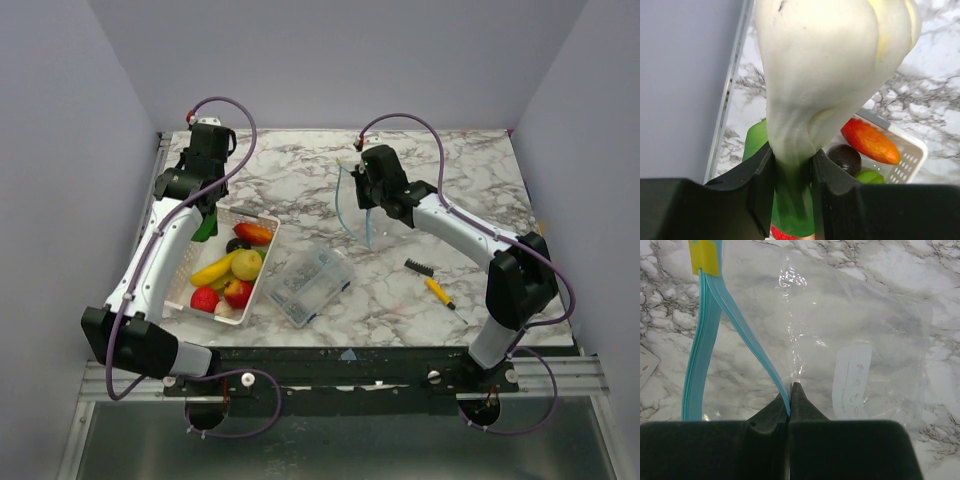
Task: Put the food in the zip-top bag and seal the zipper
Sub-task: Pick up the fake vegetable from the bin, then place the fake vegetable in the zipper food storage bag.
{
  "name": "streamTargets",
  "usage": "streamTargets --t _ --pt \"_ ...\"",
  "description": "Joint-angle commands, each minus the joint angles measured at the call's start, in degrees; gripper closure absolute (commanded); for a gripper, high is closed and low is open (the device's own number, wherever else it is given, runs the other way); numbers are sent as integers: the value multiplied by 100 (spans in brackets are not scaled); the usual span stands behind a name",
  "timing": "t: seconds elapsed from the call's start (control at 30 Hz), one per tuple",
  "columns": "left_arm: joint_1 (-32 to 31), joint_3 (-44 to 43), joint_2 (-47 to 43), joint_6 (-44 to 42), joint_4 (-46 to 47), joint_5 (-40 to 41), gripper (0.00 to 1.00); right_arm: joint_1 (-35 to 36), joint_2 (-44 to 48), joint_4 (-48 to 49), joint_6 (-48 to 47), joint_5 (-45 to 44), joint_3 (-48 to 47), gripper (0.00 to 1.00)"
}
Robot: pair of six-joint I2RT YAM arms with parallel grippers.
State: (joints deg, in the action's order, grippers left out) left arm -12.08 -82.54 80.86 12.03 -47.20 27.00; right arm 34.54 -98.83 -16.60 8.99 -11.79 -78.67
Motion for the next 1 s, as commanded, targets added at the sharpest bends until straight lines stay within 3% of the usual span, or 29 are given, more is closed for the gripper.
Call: streamTargets --t 0.0,0.1,0.2,0.27,0.4,0.53,0.63,0.73,0.97 --pt "-505 -688 -394 -148 -768 801 90 25 57 -45 24 -35 -271 99" --pt "-778 -1242 -522 -140 -1283 496 89 26 41 -20 3 -41 -298 99" --pt "-831 -1699 -622 14 -1754 -1359 89 26 105 108 -34 5 -257 99" --pt "-840 -1579 -768 257 -1728 -3051 89 24 143 186 -77 28 -241 99" --pt "-858 -419 -1098 999 -666 -6244 90 34 204 247 -273 133 -256 99" --pt "-929 613 -1029 2012 1152 -8187 96 43 313 391 -535 306 -122 99" --pt "-1080 1006 -751 2852 2275 -8973 96 80 415 564 -681 340 53 99" --pt "-1203 1040 -290 3335 2955 -9237 96 105 492 698 -690 311 133 99" --pt "-1318 685 993 3921 3303 -9653 100 234 549 765 -844 404 185 99"
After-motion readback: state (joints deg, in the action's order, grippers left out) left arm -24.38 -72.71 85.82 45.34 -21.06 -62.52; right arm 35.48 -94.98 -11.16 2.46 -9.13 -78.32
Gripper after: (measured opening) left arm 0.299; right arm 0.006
